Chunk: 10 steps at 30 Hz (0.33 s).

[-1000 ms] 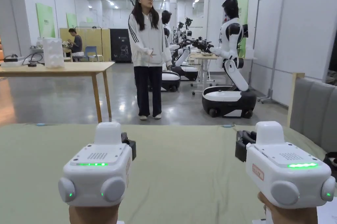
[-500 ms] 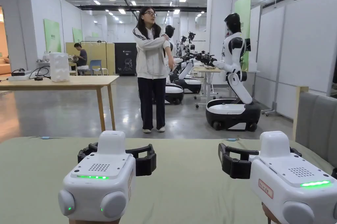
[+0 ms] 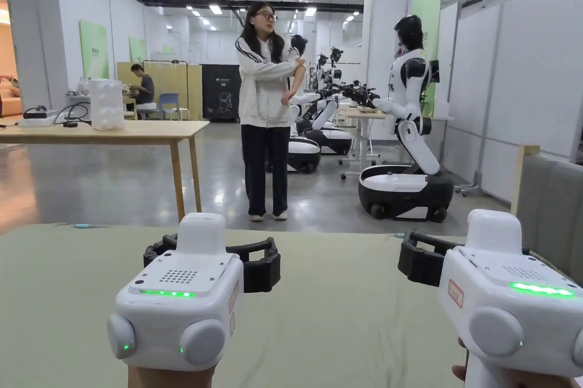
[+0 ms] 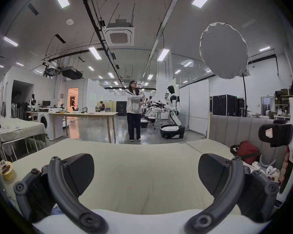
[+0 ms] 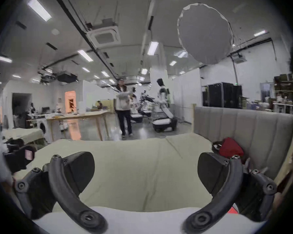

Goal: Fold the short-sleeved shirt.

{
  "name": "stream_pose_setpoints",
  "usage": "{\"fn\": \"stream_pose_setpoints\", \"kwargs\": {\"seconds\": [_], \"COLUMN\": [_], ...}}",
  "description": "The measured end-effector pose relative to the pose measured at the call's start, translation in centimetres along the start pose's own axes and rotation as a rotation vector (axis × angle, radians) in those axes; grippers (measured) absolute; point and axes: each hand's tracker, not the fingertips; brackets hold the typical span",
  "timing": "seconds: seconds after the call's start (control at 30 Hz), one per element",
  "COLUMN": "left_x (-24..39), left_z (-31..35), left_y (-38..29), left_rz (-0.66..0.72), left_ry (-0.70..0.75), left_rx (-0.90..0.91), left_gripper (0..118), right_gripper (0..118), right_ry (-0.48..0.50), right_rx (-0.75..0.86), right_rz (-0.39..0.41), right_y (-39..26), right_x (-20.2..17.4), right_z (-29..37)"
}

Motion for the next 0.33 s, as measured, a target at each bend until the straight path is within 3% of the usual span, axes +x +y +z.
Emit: {"fn": "stream_pose_setpoints", "kwargs": {"seconds": [0.1, 0.2, 0.27, 0.33], "left_x": [-0.06, -0.03, 0.01, 0.01], "left_z": [-0.05, 0.2, 0.12, 0.05], "left_y": [0.29, 0.55, 0.64, 0.81], "left_rz": [-0.003, 0.005, 0.013, 0.02], "left_ry": [-0.001, -0.004, -0.008, -0.01], "left_rx": [0.004, 0.017, 0.019, 0.017], "left_gripper": [118, 118, 118, 118], "right_gripper": [118, 118, 118, 118], "right_ry": [0.042, 0.092, 0.126, 0.153], "right_rx": [0.028, 0.042, 0.029, 0.018], "right_rz": [0.028, 0.112, 0.103, 0.046], "right_y": [-0.27, -0.33, -0.28, -0.04], "right_x": [0.2, -0.23, -0.18, 0.07], "right_z": [-0.49, -0.26, -0.03, 0.04]}}
